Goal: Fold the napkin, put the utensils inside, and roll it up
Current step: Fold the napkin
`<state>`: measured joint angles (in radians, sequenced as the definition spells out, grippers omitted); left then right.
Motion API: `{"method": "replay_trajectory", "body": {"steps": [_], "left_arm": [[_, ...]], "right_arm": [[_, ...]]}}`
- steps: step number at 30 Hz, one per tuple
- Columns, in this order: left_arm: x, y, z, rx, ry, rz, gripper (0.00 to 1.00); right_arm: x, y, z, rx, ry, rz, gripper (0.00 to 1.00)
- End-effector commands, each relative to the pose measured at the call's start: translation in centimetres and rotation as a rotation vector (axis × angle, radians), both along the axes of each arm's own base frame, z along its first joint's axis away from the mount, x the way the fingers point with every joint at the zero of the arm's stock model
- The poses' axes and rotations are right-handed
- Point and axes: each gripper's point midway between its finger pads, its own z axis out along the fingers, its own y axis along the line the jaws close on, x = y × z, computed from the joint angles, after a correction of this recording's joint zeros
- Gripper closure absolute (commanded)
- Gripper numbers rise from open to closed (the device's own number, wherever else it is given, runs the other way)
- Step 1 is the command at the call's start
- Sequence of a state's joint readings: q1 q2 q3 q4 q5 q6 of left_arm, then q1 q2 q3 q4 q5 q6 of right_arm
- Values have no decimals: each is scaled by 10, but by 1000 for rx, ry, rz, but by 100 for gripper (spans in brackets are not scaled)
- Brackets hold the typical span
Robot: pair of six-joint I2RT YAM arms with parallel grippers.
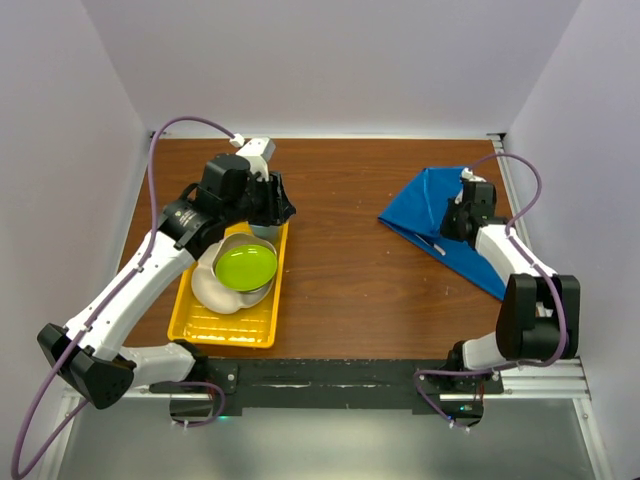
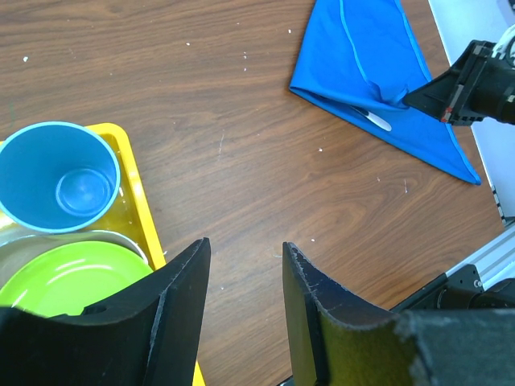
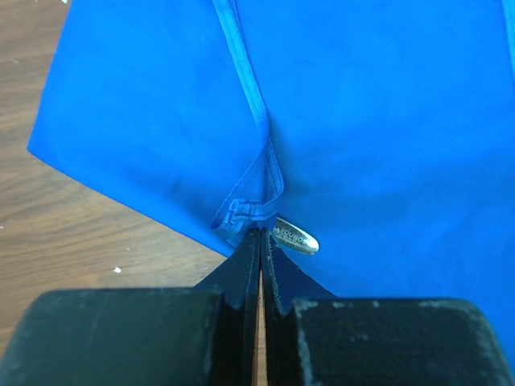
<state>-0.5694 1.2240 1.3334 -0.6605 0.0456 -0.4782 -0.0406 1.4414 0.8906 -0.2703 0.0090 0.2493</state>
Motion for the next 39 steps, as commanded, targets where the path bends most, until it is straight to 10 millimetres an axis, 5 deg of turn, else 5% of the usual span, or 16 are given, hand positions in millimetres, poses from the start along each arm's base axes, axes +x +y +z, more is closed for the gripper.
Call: {"method": "replay_trajectory", "body": {"steps": [1,20,24,31,34,39], "left_arm": [[5,0,19,-20,-56,-4,54],[6,2,15,-23,-41,3,54],[7,1,15,-22,-41,0,54],[7,4,17,-11,-42,1,54],[7,4,18,-6,-49,0,54],[7,3,17,-7,-47,-6,54]], "right_arm": [[-2,-6,-10,-26,24,-8,98],[-21,-22,-39,-77,150,-93,87],[-24,-21,-42,-66,176,-114,70],[-35,-41,-12,-158,185,-182,37],[-36,-42,-11,-167,186,-168,36],[-7,-20,-10,-73,145,-73,40]]}}
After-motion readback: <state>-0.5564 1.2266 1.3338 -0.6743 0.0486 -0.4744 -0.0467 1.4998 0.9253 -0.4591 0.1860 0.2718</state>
